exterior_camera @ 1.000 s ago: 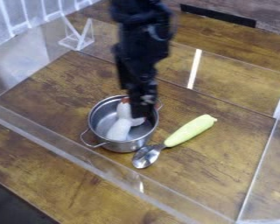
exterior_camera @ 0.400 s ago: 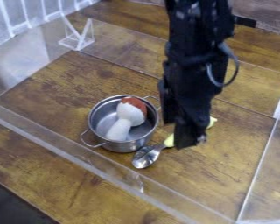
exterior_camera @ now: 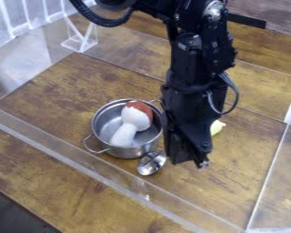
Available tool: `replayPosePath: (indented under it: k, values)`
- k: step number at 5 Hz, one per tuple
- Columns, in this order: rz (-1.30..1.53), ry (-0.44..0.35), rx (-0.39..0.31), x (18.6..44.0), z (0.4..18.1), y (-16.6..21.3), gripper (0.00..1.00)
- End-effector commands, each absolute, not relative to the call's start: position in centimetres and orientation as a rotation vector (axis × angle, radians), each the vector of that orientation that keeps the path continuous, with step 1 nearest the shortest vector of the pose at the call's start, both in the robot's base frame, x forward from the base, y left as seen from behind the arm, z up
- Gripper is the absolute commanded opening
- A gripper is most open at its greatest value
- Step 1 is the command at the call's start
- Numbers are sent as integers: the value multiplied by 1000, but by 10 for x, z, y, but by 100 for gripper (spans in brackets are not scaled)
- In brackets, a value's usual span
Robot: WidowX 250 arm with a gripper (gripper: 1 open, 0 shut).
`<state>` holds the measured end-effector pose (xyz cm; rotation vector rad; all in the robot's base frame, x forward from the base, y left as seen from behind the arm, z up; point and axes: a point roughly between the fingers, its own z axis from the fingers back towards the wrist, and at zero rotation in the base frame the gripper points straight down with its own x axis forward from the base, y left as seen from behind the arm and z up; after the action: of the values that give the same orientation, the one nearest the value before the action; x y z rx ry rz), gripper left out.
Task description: Put the mushroom in the silver pot
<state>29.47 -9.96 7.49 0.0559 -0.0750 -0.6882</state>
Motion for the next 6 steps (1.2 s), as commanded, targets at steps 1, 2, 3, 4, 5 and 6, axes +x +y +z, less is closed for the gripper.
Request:
replayPosePath:
  k: [1, 2, 3, 4, 5, 6]
  values:
    - [-649, -126, 57, 300, 97, -97, 100]
    - [-614, -122, 61, 298, 103, -104, 0]
    - [-577, -122, 67, 296, 112, -112, 0]
    - [-556, -135, 76, 296, 112, -103, 100]
    - [-541, -135, 78, 295, 108, -97, 100]
    - [-543, -131, 78, 300, 104, -93, 0]
